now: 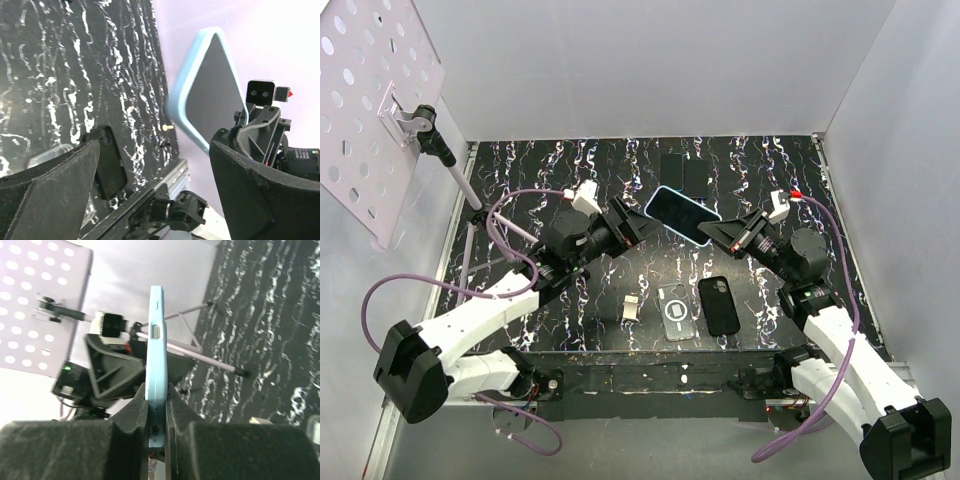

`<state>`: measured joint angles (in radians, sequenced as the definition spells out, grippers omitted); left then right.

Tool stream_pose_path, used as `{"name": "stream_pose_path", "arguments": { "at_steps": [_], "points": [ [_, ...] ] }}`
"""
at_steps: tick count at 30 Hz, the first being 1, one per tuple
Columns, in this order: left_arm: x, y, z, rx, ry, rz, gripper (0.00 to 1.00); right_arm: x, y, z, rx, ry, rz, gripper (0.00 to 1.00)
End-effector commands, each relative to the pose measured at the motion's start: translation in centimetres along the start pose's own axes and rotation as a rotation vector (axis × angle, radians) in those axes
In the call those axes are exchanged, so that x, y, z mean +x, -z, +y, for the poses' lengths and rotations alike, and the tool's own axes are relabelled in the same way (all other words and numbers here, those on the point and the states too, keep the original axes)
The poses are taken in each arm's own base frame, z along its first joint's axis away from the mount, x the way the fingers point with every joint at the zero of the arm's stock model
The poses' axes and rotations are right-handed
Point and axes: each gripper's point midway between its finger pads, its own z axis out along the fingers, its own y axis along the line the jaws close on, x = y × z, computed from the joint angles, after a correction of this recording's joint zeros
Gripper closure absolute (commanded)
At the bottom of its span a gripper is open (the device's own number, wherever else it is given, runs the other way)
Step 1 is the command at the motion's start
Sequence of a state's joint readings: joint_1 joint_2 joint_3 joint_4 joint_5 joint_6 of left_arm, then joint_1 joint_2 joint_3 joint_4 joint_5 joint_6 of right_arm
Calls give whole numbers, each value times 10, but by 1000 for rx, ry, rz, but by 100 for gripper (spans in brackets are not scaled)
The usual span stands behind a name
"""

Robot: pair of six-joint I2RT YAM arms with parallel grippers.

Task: Take the phone out of the phone case
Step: Pick up the phone at the center of the board.

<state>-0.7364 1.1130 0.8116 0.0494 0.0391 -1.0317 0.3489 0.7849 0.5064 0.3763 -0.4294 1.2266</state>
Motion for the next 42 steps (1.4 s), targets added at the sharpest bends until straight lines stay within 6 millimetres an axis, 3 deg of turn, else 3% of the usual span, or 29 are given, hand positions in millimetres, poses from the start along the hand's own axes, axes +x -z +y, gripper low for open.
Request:
{"name": "stream_pose_path", "arguments": {
  "at_steps": [1, 5, 9, 16, 19, 24, 25, 26, 27, 28, 30, 33, 37, 42],
  "points": [
    [-15, -3, -61, 255, 110, -29, 13, -19, 6, 64, -243, 19, -82, 99],
    [-10, -9, -71, 317, 83, 2, 25, -16, 6, 65, -253, 12, -65, 99],
    [-10, -9, -76, 368, 74, -8, 28, -10, 6, 70, -297, -7, -19, 99],
    [-11, -11, -89, 435, 32, 2, 53, 5, 6, 66, -341, -42, 48, 99],
    [-12, -10, -98, 475, 4, 3, 69, 13, 10, 57, -323, -29, 67, 99],
    [-7, -17, -96, 462, -89, 28, 100, 28, 11, 39, -228, 36, 147, 99],
    [-7, -17, -94, 456, -100, 30, 100, 35, 10, 34, -198, 46, 202, 99],
    [-7, -19, -92, 446, -121, 36, 100, 40, 10, 29, -150, 87, 261, 91],
    [-9, -19, -90, 443, -148, 46, 100, 42, 8, 24, -84, 133, 310, 80],
    [-11, -19, -85, 424, -180, 63, 100, 54, 17, -1, 54, 145, 412, 68],
    [-16, -15, -82, 424, -241, 122, 100, 54, 27, -9, 126, 306, 497, 48],
    [-10, -3, -78, 489, -294, 288, 100, 62, 41, -23, 180, 377, 603, 34],
    [-3, 13, -74, 577, -318, 430, 100, 77, 44, -4, 14, 366, 718, 32],
    [2, 26, -79, 643, -347, 535, 100, 81, 43, 14, -145, 403, 751, 37]
  ]
}}
